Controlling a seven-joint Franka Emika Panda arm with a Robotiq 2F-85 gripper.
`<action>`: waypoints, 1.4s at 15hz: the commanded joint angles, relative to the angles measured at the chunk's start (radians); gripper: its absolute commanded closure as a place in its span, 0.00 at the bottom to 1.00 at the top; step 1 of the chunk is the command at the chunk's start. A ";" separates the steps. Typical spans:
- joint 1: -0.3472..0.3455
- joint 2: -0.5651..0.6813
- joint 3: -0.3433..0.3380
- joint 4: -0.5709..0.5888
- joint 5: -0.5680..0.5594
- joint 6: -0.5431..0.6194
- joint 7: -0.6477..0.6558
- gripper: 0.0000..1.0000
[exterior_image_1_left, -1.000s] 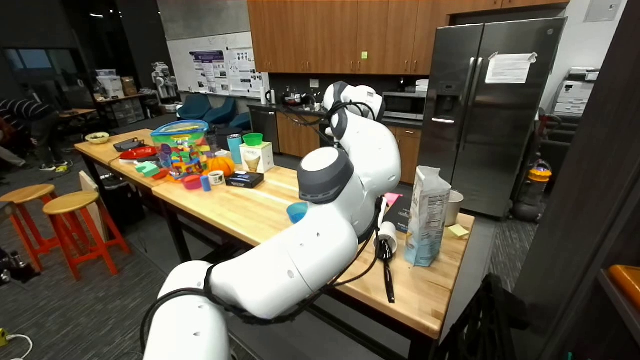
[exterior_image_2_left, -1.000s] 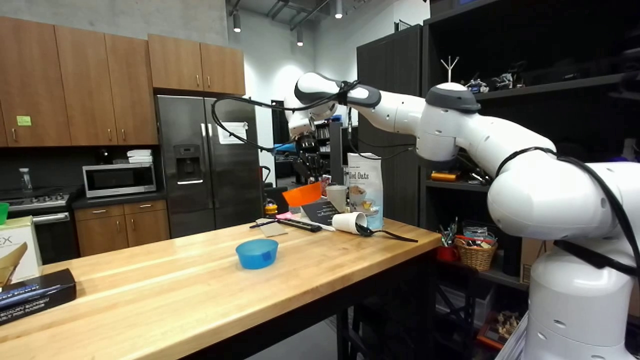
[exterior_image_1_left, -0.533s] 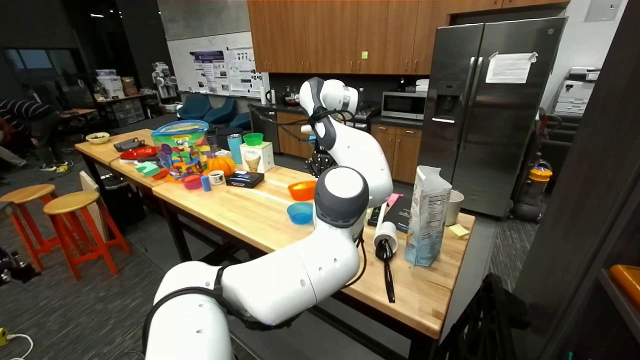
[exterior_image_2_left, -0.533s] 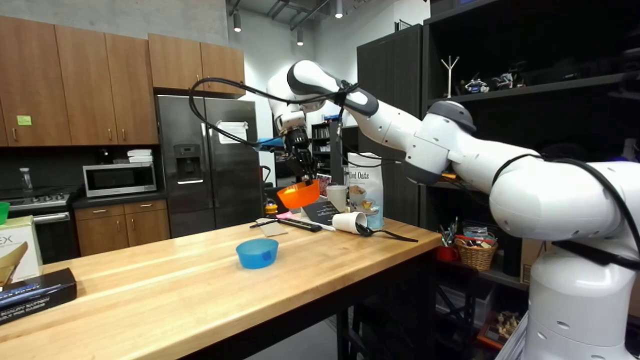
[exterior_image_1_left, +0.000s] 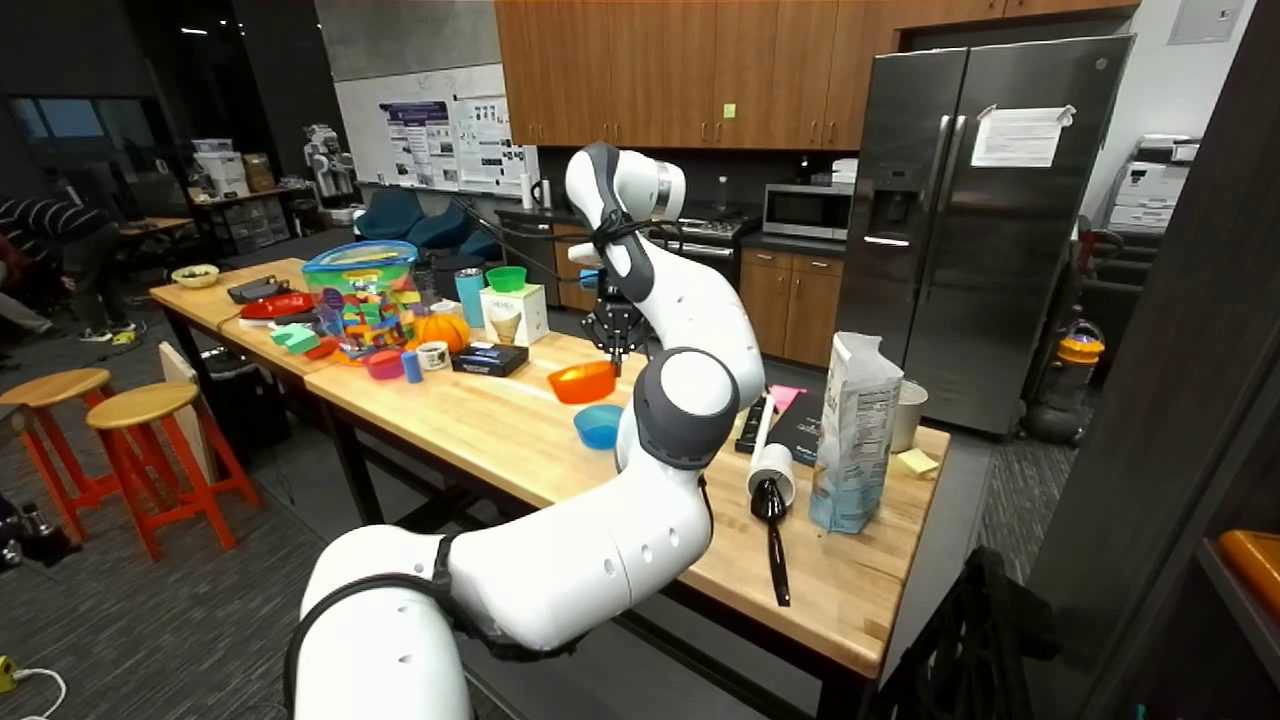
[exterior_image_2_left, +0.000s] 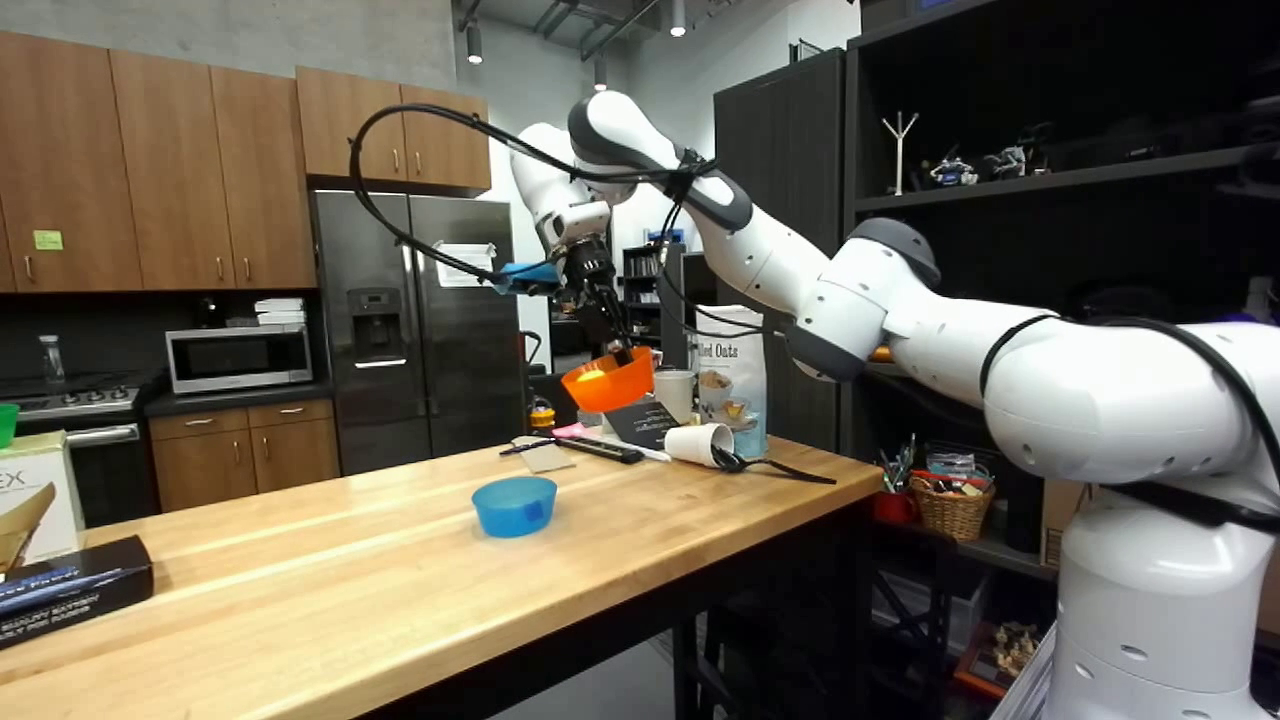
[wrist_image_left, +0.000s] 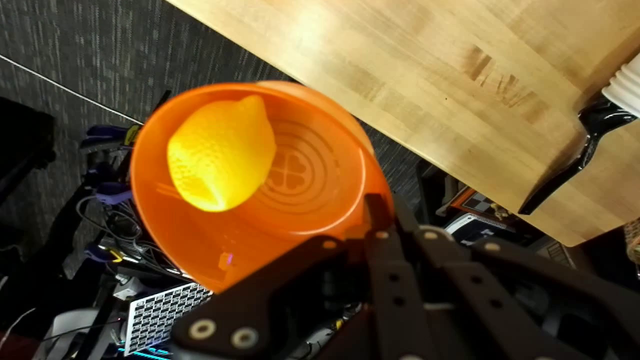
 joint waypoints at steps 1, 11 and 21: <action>0.004 0.000 -0.008 -0.059 -0.025 -0.003 0.000 0.99; 0.013 0.000 -0.110 -0.161 -0.128 -0.011 0.001 0.99; 0.083 0.000 -0.177 -0.139 -0.120 -0.058 0.001 0.96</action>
